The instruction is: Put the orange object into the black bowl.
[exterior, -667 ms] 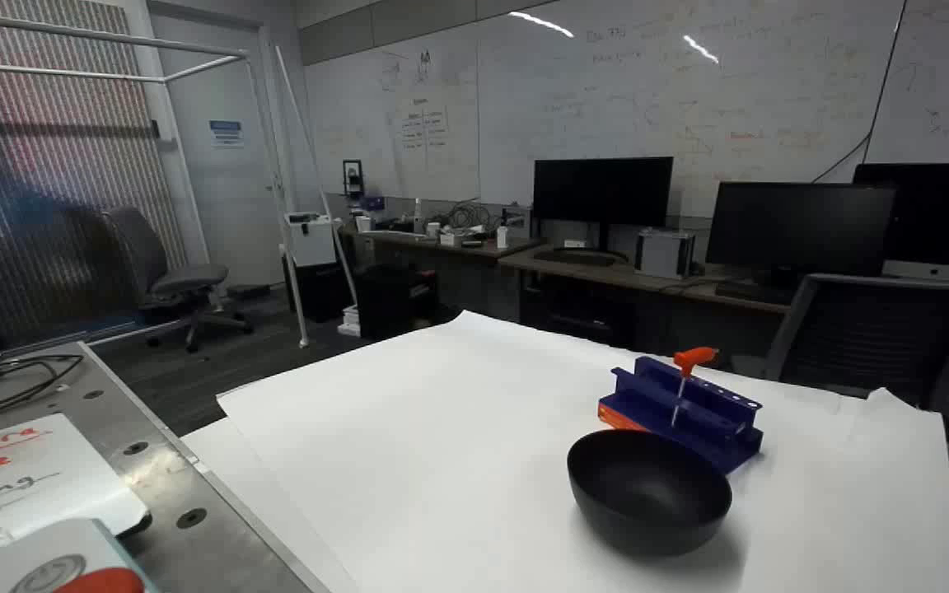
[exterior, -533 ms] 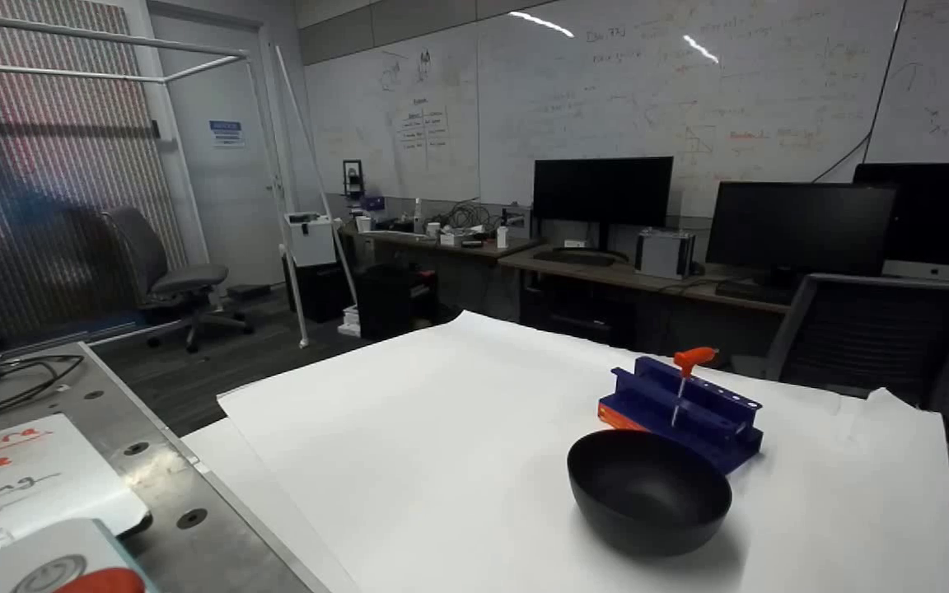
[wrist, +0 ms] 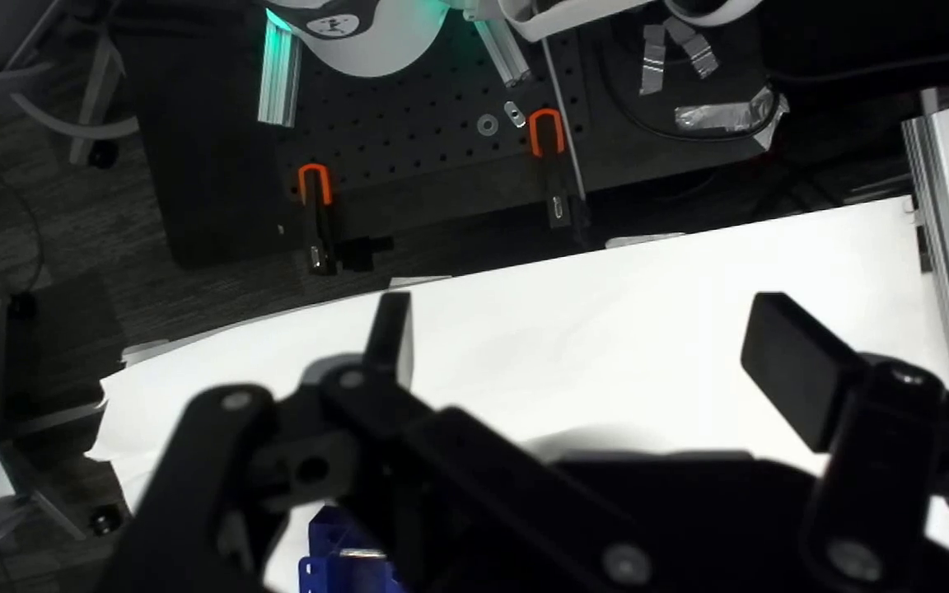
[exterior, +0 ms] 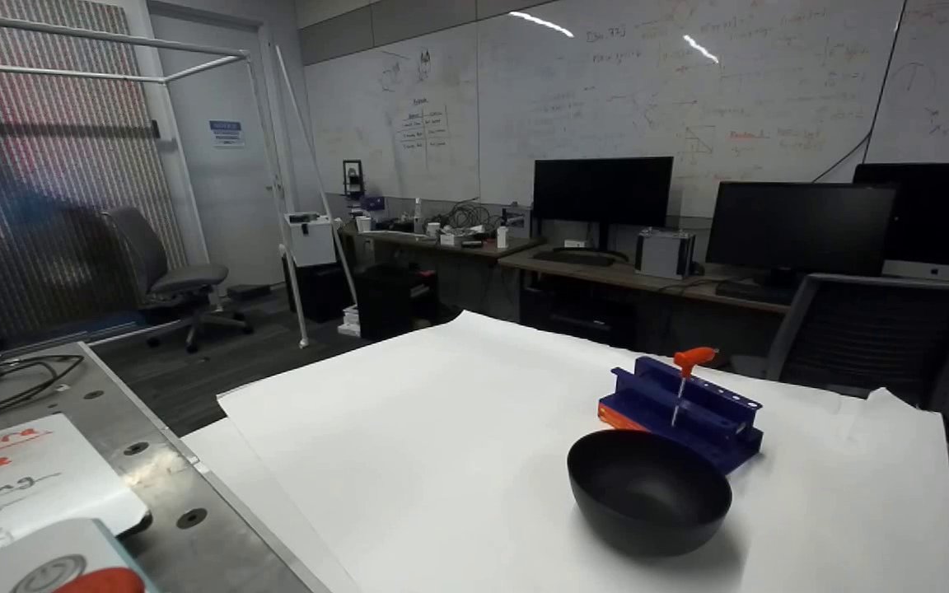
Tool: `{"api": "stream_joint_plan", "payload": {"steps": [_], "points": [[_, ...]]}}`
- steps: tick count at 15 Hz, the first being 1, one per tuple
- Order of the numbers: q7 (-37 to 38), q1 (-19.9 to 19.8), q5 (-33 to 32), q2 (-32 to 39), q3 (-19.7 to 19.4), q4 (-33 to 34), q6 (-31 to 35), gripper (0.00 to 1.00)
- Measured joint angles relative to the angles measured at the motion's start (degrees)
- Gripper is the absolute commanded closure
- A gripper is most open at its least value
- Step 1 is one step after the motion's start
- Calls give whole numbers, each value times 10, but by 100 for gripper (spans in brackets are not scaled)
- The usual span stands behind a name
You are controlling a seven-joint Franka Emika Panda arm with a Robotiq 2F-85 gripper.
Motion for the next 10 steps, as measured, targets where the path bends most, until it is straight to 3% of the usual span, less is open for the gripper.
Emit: {"api": "stream_joint_plan", "payload": {"steps": [4,10], "points": [[85,-33,-18,48,2,-40,95,0],[234,-84,-91,221,-36,-70,276,0]]}}
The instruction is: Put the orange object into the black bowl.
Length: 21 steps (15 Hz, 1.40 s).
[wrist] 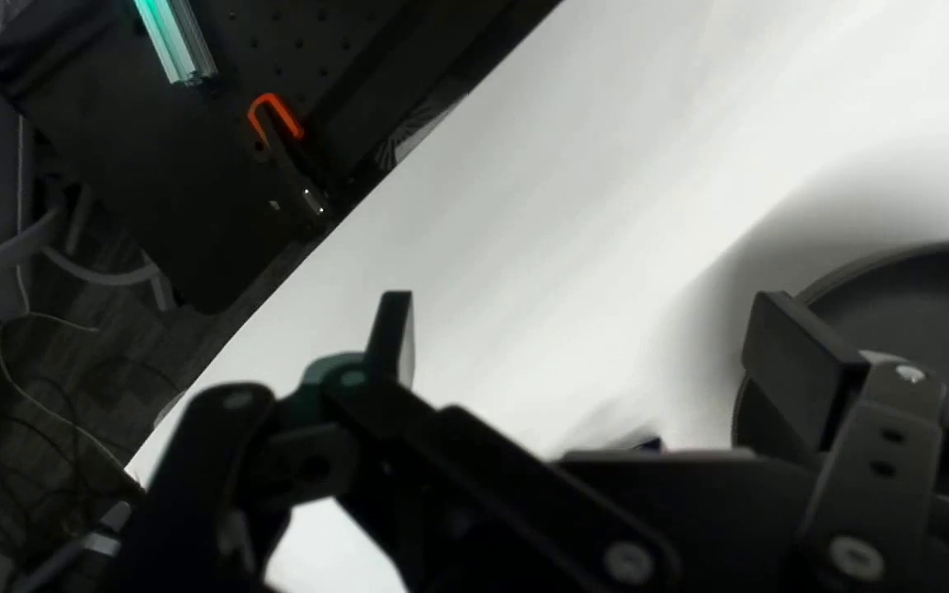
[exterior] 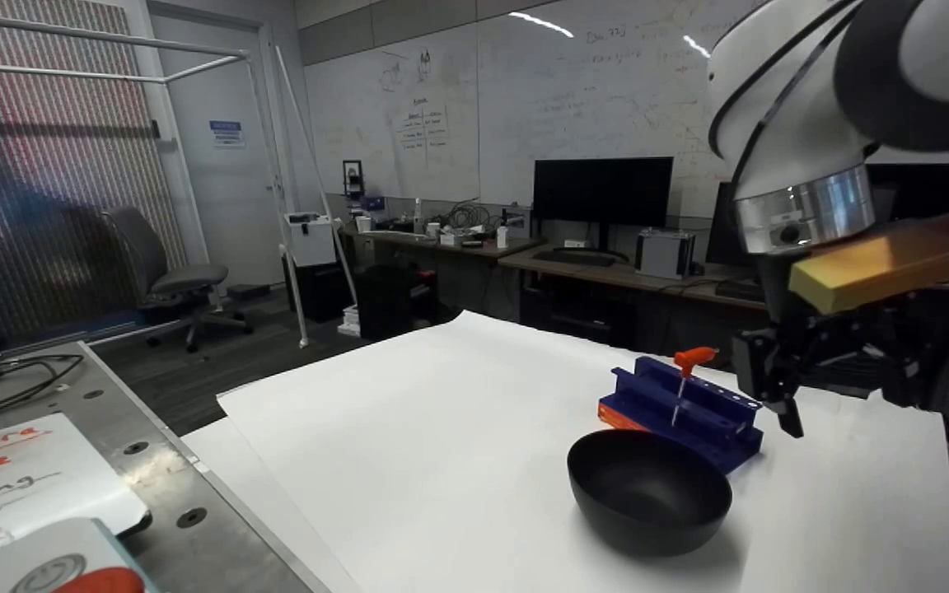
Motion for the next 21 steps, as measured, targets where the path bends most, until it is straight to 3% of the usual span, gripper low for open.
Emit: {"api": "stream_joint_plan", "payload": {"steps": [4,8,12,15,17,19,21], "points": [[90,-3,-18,84,-61,26,44,0],[145,-3,14,122,-109,70,49,0],[200,-2,31,126,-134,107,91,0],[271,-2,-5,130,-138,114,145,0],[359,2,-66,148,-138,114,181,47],[401,8,-74,167,-139,112,191,50],[416,13,-80,172,-140,111,198,66]]}}
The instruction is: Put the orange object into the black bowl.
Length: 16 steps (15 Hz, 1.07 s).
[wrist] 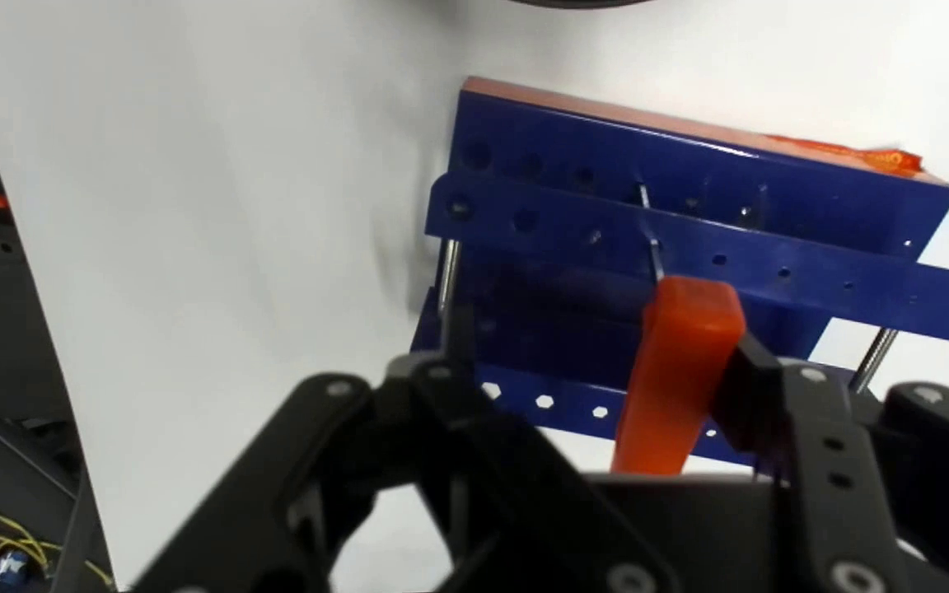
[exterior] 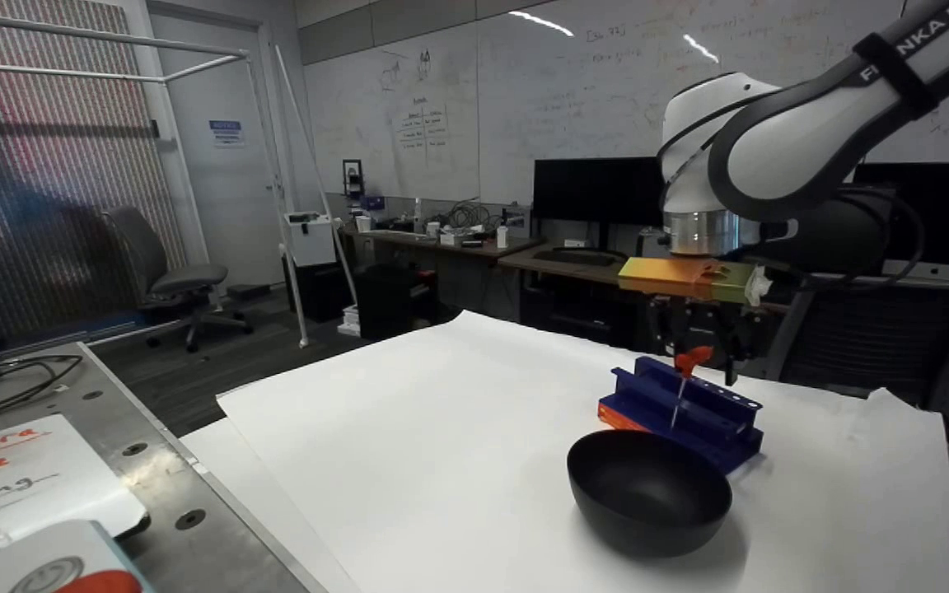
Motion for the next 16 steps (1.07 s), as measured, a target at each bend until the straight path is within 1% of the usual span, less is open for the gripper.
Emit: {"api": "stream_joint_plan", "payload": {"steps": [2,4,5,6,12,16], "points": [[11,5,-2,2,-1,-1,8,83],[17,9,-3,3,-2,-3,14,96],[20,10,-4,3,-3,-3,16,99],[23,12,-7,3,-3,-3,18,95],[26,17,-23,0,-3,4,10,95],[-14,19,-21,-26,-3,59,-59,95]]}}
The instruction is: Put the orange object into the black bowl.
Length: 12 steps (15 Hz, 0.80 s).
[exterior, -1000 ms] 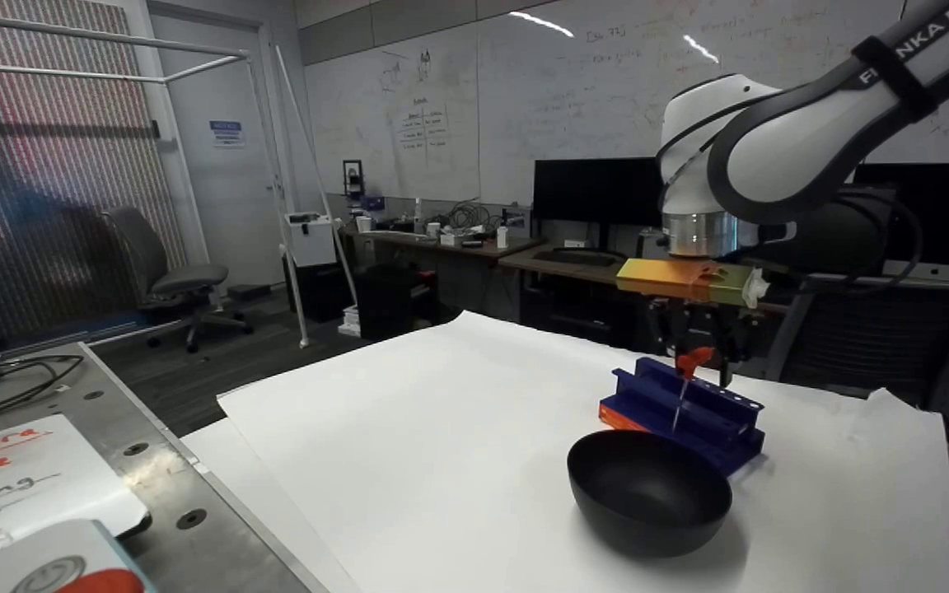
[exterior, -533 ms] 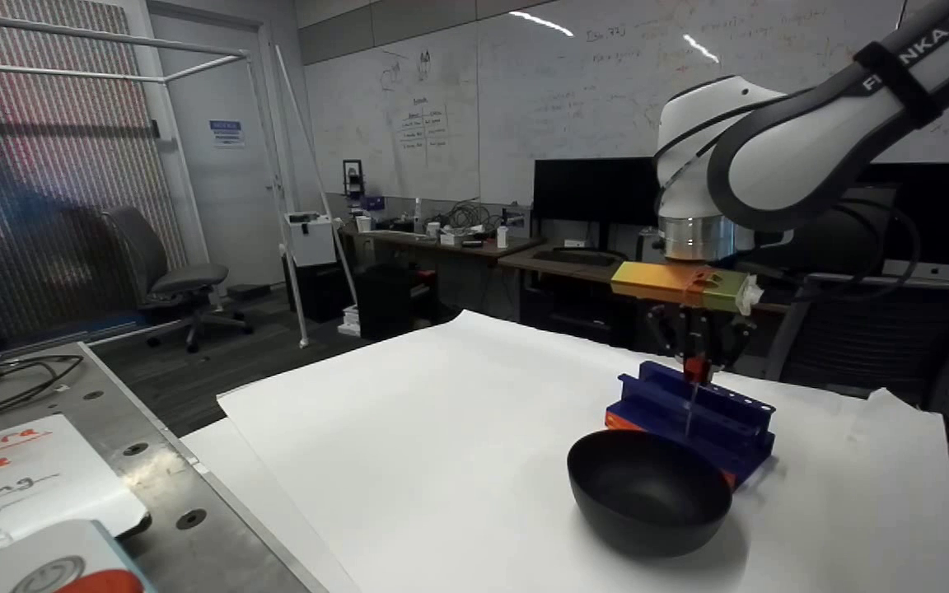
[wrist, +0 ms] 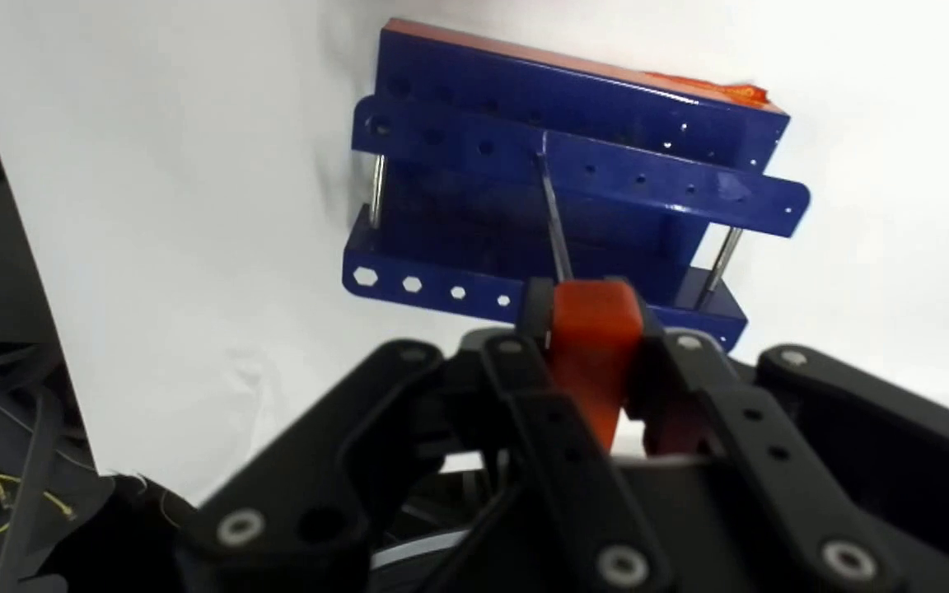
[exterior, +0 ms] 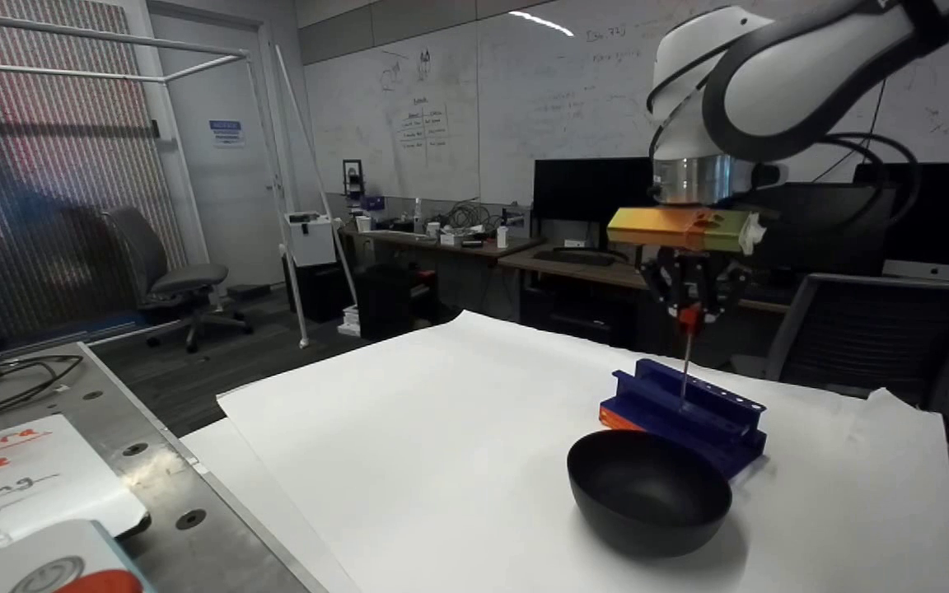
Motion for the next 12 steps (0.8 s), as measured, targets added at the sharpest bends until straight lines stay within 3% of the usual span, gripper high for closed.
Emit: {"api": "stream_joint_plan", "payload": {"steps": [3,6,12], "points": [[-45,0,39,-19,-1,38,-29,95],[-102,0,141,-30,-2,50,-26,95],[-215,8,338,-41,2,-4,-26,95]]}}
